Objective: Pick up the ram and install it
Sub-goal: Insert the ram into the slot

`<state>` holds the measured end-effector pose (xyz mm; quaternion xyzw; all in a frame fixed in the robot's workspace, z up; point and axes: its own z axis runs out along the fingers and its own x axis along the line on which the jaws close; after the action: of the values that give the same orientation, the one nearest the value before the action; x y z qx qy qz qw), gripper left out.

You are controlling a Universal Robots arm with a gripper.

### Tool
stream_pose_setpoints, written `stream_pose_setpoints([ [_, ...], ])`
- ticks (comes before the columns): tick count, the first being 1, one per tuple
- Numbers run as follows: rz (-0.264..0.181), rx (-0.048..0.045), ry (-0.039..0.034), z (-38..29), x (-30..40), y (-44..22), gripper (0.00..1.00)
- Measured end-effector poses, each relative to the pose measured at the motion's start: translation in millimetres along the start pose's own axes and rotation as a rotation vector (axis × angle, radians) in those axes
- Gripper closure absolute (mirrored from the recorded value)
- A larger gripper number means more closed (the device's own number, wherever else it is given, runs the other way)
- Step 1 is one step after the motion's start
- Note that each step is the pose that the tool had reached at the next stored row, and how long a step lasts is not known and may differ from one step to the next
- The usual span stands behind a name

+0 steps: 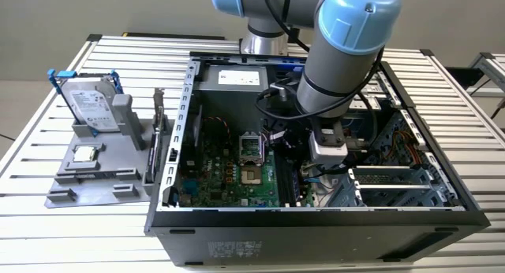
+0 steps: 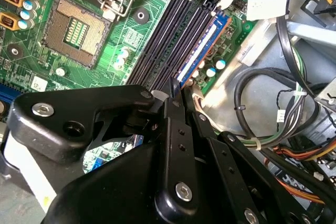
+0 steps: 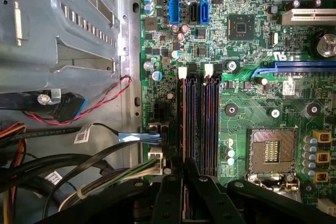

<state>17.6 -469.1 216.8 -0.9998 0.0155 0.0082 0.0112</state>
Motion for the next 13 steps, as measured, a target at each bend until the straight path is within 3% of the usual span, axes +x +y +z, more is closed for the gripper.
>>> stream_pose_setpoints([
  [13, 0.000, -0.0002, -0.0006, 0.5, 0.0, 0.0, 1.00],
])
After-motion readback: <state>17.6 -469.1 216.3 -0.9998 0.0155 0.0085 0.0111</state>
